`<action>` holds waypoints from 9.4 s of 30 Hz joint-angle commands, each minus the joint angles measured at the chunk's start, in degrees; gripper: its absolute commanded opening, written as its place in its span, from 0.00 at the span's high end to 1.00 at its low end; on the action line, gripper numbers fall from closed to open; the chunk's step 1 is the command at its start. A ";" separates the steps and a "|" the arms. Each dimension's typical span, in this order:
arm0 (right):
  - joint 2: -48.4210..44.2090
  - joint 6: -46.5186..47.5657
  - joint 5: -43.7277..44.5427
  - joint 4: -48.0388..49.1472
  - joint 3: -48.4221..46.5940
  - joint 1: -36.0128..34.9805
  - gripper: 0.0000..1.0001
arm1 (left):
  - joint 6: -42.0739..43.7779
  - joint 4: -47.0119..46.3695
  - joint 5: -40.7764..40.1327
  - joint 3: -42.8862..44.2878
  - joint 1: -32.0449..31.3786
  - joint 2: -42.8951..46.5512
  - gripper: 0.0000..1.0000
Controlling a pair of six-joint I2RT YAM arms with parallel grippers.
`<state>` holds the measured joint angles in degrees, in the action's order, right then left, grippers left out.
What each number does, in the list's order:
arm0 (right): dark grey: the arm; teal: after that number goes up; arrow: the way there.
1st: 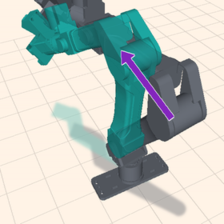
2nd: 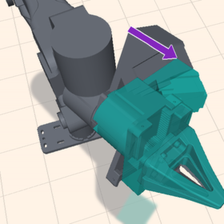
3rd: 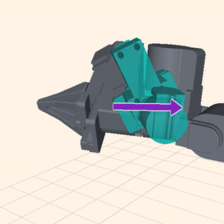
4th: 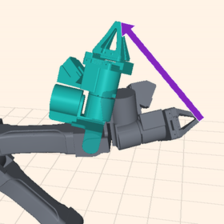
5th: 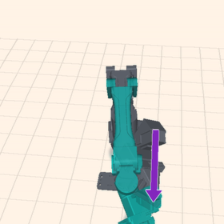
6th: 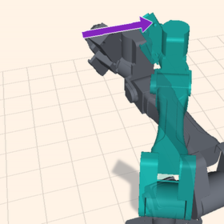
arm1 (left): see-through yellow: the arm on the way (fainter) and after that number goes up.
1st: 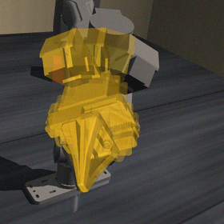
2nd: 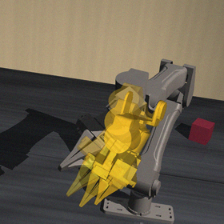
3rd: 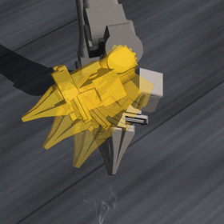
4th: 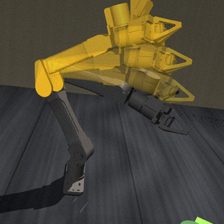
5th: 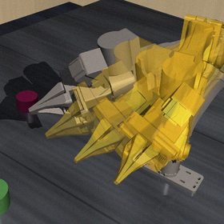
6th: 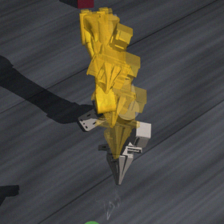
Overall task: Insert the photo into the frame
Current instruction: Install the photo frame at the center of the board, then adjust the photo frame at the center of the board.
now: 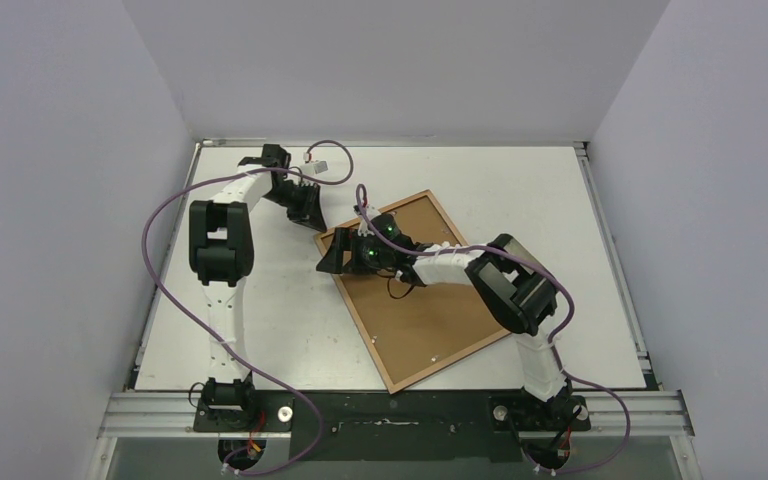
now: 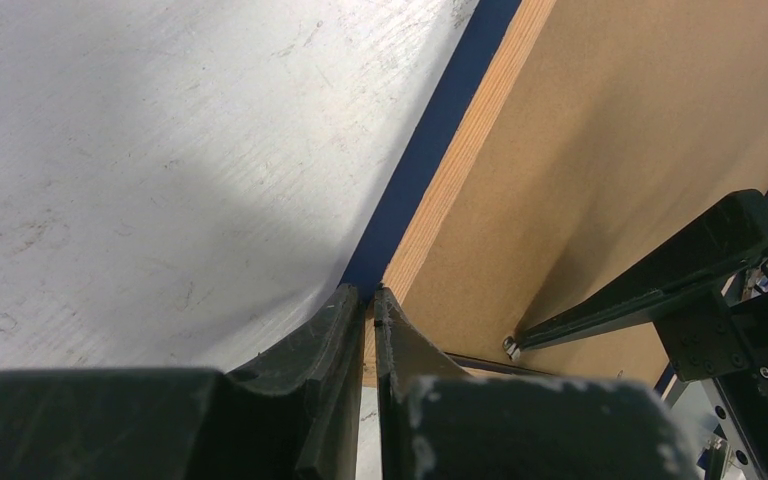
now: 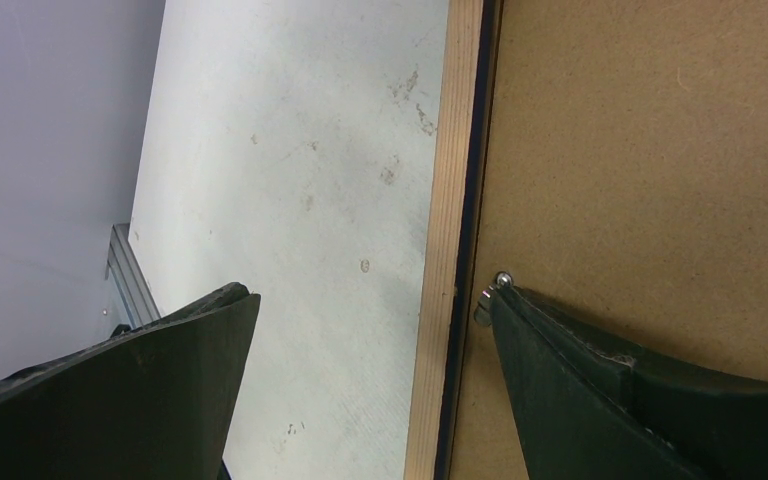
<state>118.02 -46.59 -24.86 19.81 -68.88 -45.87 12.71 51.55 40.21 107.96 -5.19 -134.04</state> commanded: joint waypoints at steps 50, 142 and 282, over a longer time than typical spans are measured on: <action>-0.28 -3.55 13.00 -2.98 0.63 -5.68 0.10 | 0.13 1.84 -0.50 1.10 -0.25 1.32 0.94; 2.62 -3.13 12.21 -6.19 -4.15 -5.67 0.08 | -1.74 0.55 -0.48 -4.41 -0.78 3.81 0.99; -19.00 4.99 12.69 -33.73 -0.12 26.17 0.10 | 6.22 1.85 0.94 -38.77 0.44 26.54 0.73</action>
<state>98.96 -39.46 -0.34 -21.47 -63.57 -17.30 18.76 50.68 27.77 70.63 -2.46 -109.58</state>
